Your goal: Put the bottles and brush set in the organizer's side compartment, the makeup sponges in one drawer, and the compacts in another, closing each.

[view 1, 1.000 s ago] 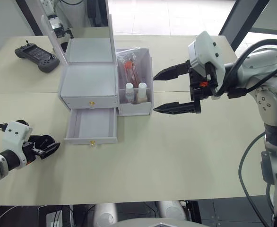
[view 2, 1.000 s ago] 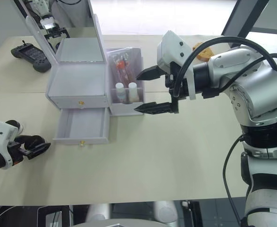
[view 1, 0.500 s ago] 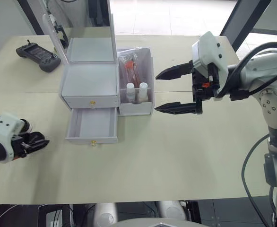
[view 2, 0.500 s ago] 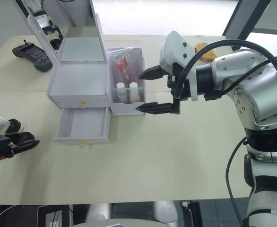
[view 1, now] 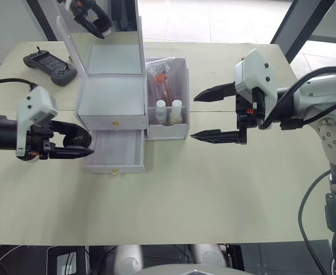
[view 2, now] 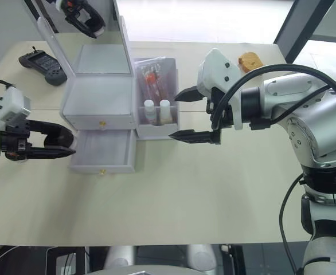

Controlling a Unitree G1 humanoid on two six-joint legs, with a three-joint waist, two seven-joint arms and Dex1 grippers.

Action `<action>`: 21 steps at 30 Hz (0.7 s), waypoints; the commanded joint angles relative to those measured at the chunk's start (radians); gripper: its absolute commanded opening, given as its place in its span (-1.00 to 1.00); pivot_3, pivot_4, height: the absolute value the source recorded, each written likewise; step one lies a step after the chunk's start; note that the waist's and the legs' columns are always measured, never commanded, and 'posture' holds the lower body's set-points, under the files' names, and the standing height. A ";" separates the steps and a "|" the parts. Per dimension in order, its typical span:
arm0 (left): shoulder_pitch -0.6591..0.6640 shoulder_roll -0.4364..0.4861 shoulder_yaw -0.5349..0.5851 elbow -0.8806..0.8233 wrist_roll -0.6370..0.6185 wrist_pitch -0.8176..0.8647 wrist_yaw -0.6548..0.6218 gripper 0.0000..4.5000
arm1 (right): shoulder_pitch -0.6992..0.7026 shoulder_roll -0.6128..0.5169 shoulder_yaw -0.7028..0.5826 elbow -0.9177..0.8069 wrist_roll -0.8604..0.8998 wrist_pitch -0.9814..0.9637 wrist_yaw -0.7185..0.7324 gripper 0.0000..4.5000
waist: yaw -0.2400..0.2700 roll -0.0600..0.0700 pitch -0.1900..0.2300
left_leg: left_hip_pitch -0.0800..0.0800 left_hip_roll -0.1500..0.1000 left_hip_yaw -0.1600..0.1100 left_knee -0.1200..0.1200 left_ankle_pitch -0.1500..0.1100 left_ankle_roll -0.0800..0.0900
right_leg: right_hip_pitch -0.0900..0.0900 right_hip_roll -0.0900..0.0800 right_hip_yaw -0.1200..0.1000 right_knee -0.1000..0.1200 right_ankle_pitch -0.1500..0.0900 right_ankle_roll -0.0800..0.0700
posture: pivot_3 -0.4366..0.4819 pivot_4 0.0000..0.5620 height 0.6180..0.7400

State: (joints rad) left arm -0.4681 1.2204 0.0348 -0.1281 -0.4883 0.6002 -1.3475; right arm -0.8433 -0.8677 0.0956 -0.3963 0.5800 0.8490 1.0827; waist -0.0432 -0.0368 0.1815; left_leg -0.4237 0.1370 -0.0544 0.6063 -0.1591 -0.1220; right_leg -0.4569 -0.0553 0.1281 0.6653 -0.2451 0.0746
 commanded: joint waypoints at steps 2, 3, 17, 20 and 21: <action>-0.102 -0.065 -0.120 0.070 0.103 -0.078 -0.032 0.29 | 0.021 -0.026 -0.070 -0.077 0.034 0.032 -0.044 1.00 | 0.002 0.000 0.000 | 0.000 0.000 0.000 0.001 0.000 0.000 | 0.000 0.000 0.000 0.000 0.000 0.000 | -0.05 -0.47 0.42; -0.117 -0.079 -0.140 0.081 0.117 -0.089 -0.043 0.29 | 0.029 -0.031 -0.079 -0.088 0.040 0.040 -0.053 1.00 | 0.002 0.000 0.000 | -0.001 0.000 -0.001 0.001 0.000 0.000 | 0.000 0.000 0.000 0.000 0.000 0.001 | -0.05 -0.47 0.42; -0.180 -0.142 -0.215 0.232 0.270 -0.223 -0.099 0.70 | 0.067 -0.077 -0.125 -0.148 0.095 0.094 -0.116 1.00 | 0.002 0.000 0.000 | -0.001 0.000 -0.001 0.002 0.000 0.001 | 0.001 0.000 0.001 0.000 0.001 0.001 | -0.05 -0.47 0.42; -0.188 -0.141 -0.203 0.230 0.265 -0.207 -0.107 0.99 | 0.068 -0.088 -0.126 -0.146 0.097 0.094 -0.110 1.00 | 0.002 0.000 0.000 | -0.001 0.000 -0.001 0.002 0.000 0.001 | 0.001 0.000 0.001 0.001 0.001 0.001 | -0.05 -0.47 0.42; -0.190 -0.135 -0.194 0.224 0.256 -0.194 -0.114 0.99 | 0.068 -0.092 -0.126 -0.144 0.097 0.093 -0.106 1.00 | 0.001 0.000 0.000 | -0.001 0.000 -0.001 0.002 0.000 0.001 | 0.001 0.000 0.001 0.001 0.001 0.001 | -0.05 -0.47 0.42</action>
State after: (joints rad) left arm -0.6307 1.0698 -0.1923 0.1122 -0.2245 0.3964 -1.4441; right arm -0.7713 -0.9431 0.0116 -0.5228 0.6549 0.9398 0.9779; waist -0.0417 -0.0371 0.1814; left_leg -0.4246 0.1369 -0.0554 0.6079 -0.1593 -0.1210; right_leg -0.4562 -0.0550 0.1287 0.6660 -0.2442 0.0759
